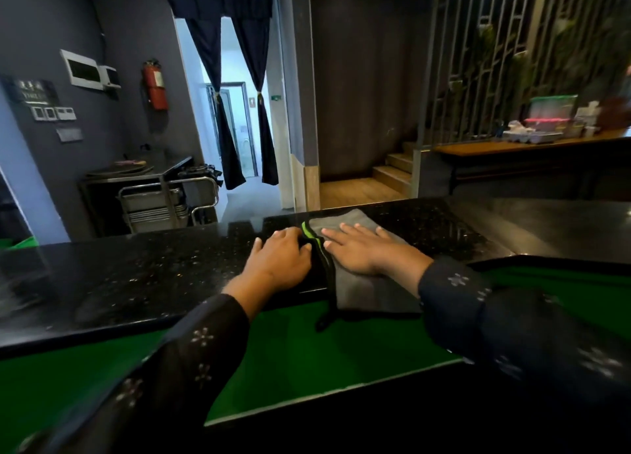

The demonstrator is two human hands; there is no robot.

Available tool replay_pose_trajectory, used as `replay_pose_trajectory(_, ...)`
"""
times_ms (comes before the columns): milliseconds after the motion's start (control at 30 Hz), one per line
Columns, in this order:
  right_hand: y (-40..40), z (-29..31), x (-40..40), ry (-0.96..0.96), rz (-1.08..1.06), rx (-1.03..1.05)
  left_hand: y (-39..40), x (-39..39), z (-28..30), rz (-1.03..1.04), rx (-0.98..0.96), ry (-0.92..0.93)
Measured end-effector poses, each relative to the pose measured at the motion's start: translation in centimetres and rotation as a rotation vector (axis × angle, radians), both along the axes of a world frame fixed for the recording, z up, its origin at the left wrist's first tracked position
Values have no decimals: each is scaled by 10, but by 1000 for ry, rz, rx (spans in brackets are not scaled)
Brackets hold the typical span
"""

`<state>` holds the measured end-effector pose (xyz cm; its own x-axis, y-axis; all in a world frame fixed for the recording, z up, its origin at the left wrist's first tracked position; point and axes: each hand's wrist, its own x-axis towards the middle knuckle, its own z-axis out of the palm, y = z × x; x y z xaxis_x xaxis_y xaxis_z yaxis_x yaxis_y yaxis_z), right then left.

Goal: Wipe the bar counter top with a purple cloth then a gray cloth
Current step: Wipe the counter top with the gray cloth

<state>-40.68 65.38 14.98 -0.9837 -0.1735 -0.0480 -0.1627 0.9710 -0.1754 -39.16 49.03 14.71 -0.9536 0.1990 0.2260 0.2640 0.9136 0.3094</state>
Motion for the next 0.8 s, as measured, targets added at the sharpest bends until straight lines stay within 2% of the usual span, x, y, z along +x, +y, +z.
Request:
replay_pose_trajectory(100,7,0,-16,8,-40,-5,13,-9,-6,50,-23,-72)
replay_pose_trajectory(200,21,-3,-7,-8,-23,-13,6,-18,-10,82,-129,-144)
replay_pose_trajectory(433,113,-8,26,13,-64,21,8,-16,-13,101,-240,-165)
replay_pose_trajectory(667,169,-5,-70,-25,-252,53,13,-16,-14,120,-202,-147)
replay_pose_trajectory(733,156,-2,-95,-6,-303,73,14,-17,-14,119,-185,-151)
replay_pose_trajectory(800,114,2,-107,41,-245,80,14,-19,-14,121,-176,-157)
